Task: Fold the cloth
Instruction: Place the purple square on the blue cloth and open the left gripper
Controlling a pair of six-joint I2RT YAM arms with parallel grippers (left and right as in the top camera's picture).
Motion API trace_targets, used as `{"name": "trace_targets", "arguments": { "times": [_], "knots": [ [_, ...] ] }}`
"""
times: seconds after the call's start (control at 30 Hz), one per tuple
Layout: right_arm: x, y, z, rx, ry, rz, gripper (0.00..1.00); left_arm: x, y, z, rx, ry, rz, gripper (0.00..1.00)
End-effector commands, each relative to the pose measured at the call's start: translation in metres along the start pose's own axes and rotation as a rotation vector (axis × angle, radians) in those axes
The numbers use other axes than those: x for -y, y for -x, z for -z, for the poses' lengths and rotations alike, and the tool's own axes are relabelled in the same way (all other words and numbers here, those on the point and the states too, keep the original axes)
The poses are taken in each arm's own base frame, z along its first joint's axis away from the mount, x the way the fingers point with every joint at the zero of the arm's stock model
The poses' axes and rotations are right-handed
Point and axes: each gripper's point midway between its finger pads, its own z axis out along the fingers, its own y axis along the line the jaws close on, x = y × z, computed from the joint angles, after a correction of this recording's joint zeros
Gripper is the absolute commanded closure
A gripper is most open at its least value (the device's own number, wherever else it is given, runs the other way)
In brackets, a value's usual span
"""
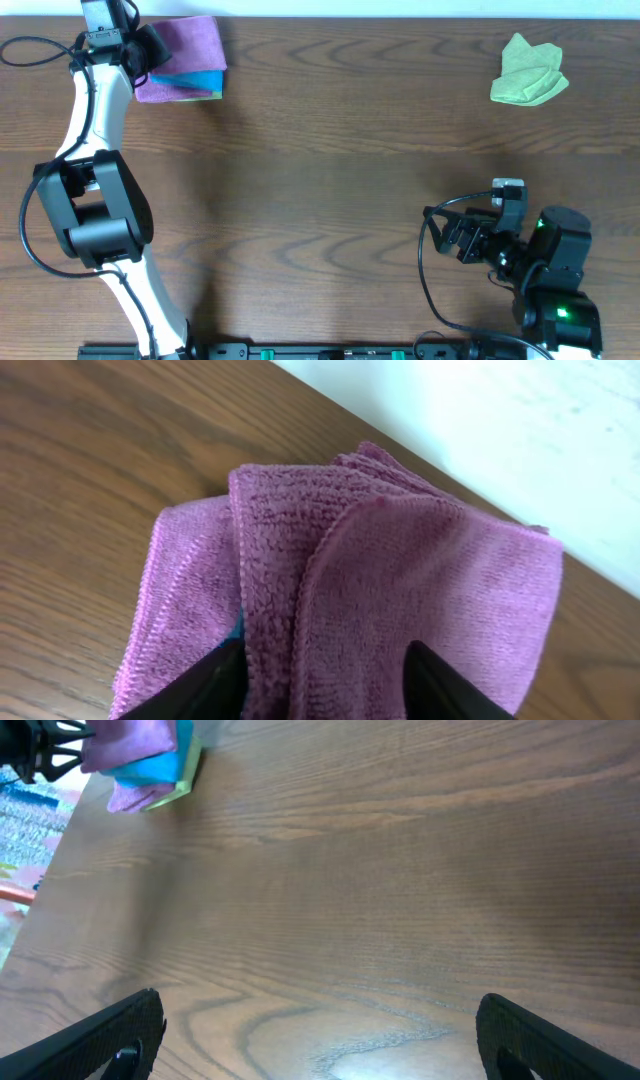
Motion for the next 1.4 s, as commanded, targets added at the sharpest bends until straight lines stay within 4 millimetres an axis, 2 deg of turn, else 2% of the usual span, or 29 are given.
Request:
{"name": "trace_targets", "arguments": {
  "times": [0.0, 0.2, 0.4, 0.6, 0.77, 1.1, 1.37],
  "knots": [
    [-0.001, 0.0, 0.001, 0.002, 0.009, 0.01, 0.01, -0.012, 0.008, -0.001, 0.028, 0.056, -0.007, 0.41],
    [-0.001, 0.0, 0.001, 0.002, 0.009, 0.01, 0.01, -0.024, 0.013, 0.0, 0.045, 0.099, -0.008, 0.27],
    [-0.001, 0.0, 0.001, 0.002, 0.009, 0.01, 0.01, -0.036, 0.017, 0.002, 0.051, 0.116, 0.008, 0.19],
    [-0.001, 0.0, 0.001, 0.002, 0.009, 0.01, 0.01, -0.038, 0.02, 0.009, 0.051, 0.121, 0.013, 0.08],
    [-0.001, 0.0, 0.001, 0.002, 0.009, 0.01, 0.01, -0.033, 0.026, 0.026, 0.061, 0.117, -0.005, 0.02],
    [-0.001, 0.0, 0.001, 0.002, 0.008, 0.01, 0.01, -0.023, 0.03, 0.079, 0.051, 0.12, -0.013, 0.05],
    [-0.001, 0.0, 0.001, 0.002, 0.008, 0.01, 0.01, -0.022, 0.016, 0.116, -0.013, 0.141, -0.008, 0.05]
  ]
}}
